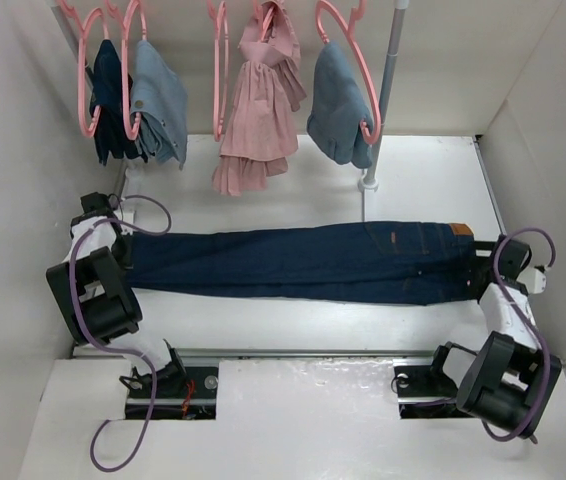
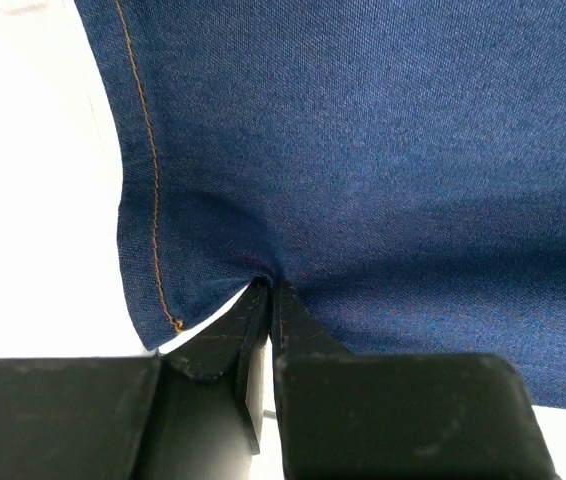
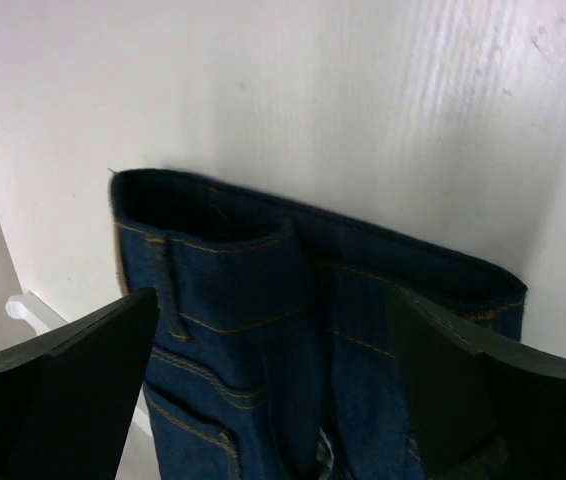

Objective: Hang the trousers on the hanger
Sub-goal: Fold the trousers at the center of the board.

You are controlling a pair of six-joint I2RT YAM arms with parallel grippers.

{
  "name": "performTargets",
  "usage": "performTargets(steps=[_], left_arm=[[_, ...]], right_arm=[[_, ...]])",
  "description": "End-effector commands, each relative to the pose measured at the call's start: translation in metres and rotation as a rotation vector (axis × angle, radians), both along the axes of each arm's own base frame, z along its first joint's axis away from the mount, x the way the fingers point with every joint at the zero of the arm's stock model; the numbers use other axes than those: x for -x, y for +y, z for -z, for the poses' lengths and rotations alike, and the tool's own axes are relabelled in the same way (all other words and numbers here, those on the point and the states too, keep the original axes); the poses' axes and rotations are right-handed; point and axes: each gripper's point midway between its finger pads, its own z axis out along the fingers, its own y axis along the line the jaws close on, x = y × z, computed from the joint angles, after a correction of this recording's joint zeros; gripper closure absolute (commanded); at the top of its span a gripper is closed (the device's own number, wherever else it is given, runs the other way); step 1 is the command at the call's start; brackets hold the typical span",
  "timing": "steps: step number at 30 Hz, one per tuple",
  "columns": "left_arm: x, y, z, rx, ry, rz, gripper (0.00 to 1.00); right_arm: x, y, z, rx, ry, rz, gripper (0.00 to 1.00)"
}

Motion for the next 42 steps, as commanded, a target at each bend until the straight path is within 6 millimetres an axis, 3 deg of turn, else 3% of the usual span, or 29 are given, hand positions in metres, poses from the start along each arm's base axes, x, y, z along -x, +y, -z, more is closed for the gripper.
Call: performTargets(steps=[1,3,4,5,9,17,25,26,29,30,32,33,34,36,39,40,42], left_arm=[[-0.013,0.012,-0.008,-0.042,-0.047,-0.002,1.0],[-0.015,0.014,-0.008,-0.042,-0.047,-0.002,1.0],[-0.019,0.014,-0.01,-0.038,-0.06,0.001,1.0],[-0.019,0.014,-0.01,-0.038,-0.06,0.001,1.0],[-0.023,0.008,-0.011,-0.006,-0.077,0.003,1.0],[-0.024,0.002,-0.013,0.024,-0.091,0.014,1.0],[-0.032,-0.001,-0.02,0.047,-0.133,0.007,1.0],[-0.033,-0.001,-0.02,0.047,-0.134,0.007,1.0],[-0.033,-0.001,-0.02,0.047,-0.134,0.007,1.0],[-0.033,-0.001,-0.02,0.047,-0.134,0.007,1.0],[-0.03,-0.002,-0.02,0.047,-0.134,0.007,1.0],[-0.03,-0.001,-0.02,0.039,-0.13,0.004,1.0],[-0.032,0.0,-0.023,0.035,-0.138,0.004,1.0],[-0.036,0.003,-0.028,0.026,-0.15,0.014,1.0],[-0.054,0.007,-0.04,0.031,-0.186,0.022,1.0],[-0.066,0.01,-0.055,0.027,-0.216,0.028,1.0],[-0.079,0.012,-0.07,0.034,-0.252,0.029,1.0]], right_arm=[[-0.011,-0.019,-0.029,0.095,0.005,-0.001,0.0],[-0.014,-0.023,-0.035,0.139,0.052,-0.059,0.0],[-0.021,-0.016,-0.038,0.136,0.045,-0.132,0.0],[-0.027,-0.015,-0.051,0.158,0.031,-0.179,0.0],[-0.029,-0.005,-0.05,0.17,0.062,-0.265,0.01],[-0.045,0.013,-0.006,0.02,0.137,-0.394,0.03],[-0.072,0.029,-0.009,0.02,0.125,-0.444,0.1],[-0.075,0.028,-0.01,0.015,0.121,-0.437,0.13],[-0.072,0.029,-0.002,-0.008,0.143,-0.431,0.33],[-0.069,0.029,0.002,-0.013,0.154,-0.415,0.54],[-0.063,0.027,0.0,0.001,0.162,-0.401,0.82],[-0.063,0.023,-0.003,0.021,0.161,-0.386,0.94],[-0.058,0.023,-0.009,0.028,0.165,-0.379,1.0],[-0.056,0.021,-0.021,0.061,0.158,-0.387,1.0],[-0.065,0.016,-0.074,0.165,0.074,-0.419,1.0],[-0.075,0.014,-0.103,0.213,0.015,-0.436,1.0],[-0.083,0.013,-0.137,0.302,-0.037,-0.491,1.0]])
